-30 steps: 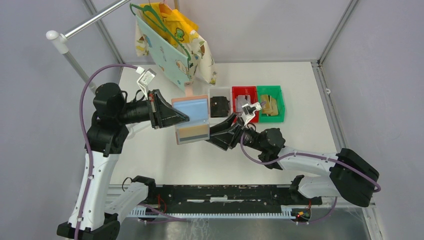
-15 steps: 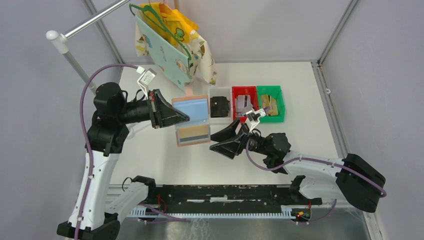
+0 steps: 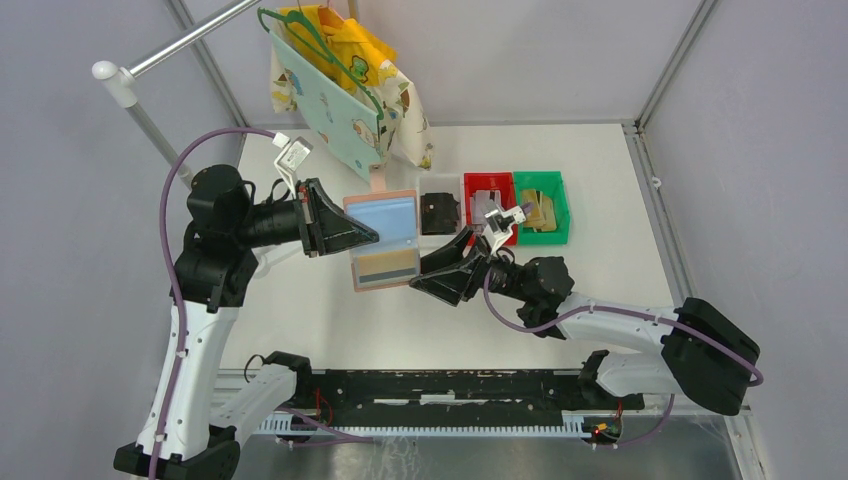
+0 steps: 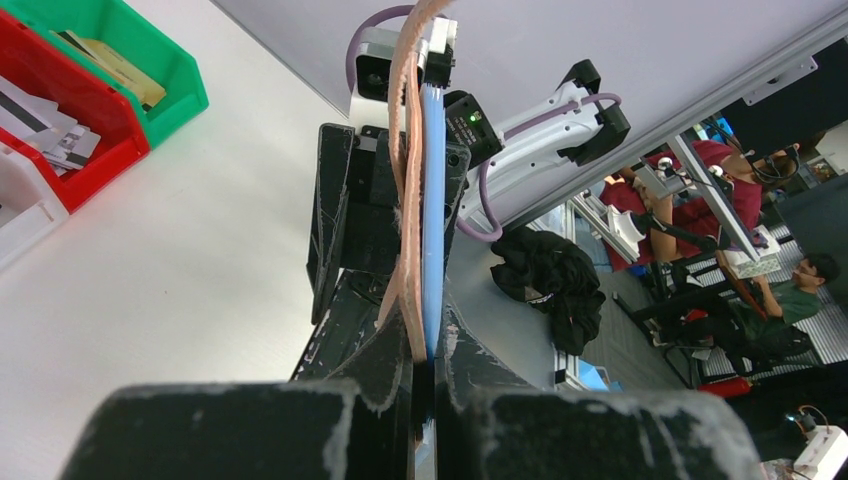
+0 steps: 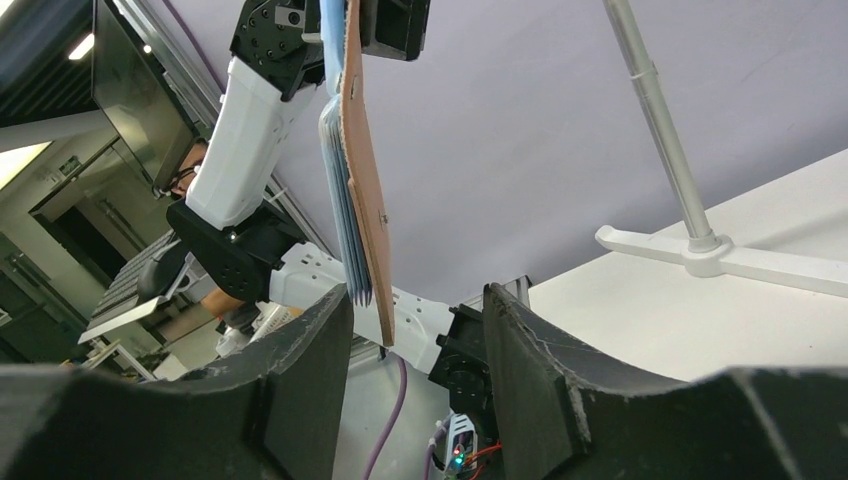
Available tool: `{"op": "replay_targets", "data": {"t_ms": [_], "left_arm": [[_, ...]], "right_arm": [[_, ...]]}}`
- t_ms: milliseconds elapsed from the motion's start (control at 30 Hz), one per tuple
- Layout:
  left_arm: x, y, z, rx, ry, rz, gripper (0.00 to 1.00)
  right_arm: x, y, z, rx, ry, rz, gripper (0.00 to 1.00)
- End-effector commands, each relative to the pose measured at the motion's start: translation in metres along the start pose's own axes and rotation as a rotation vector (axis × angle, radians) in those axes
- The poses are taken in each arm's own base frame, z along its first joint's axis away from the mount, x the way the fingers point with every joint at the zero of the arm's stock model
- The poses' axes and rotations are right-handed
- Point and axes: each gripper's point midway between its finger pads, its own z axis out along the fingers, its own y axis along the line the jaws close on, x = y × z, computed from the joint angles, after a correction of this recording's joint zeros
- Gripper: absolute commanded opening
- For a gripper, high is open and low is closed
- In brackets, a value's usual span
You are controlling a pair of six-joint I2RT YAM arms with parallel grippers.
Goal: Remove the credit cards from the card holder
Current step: Remove the credit card from the card holder.
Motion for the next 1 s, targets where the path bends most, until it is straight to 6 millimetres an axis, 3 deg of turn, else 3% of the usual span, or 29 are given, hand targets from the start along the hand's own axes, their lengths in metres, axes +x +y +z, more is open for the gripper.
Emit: {"op": "replay_targets", "data": {"t_ms": [0, 433, 967], "left_arm": [[-0.011, -0.025, -0.004, 0.050, -0.021, 0.036, 0.02], [-0.014, -0.027, -0.004, 0.052, -0.024, 0.039, 0.02], [-0.015, -0.029, -0.004, 0.056, -0.027, 0.038, 0.02]], "right_arm": [[-0.021, 0.021, 0.009, -0.079, -0.061, -0.033, 0.54], [-0.022, 0.008, 0.008, -0.012, -0.078, -0.044, 0.53], [-0.054, 0.006, 0.018, 0.031, -0.229, -0.050, 0.55]]}}
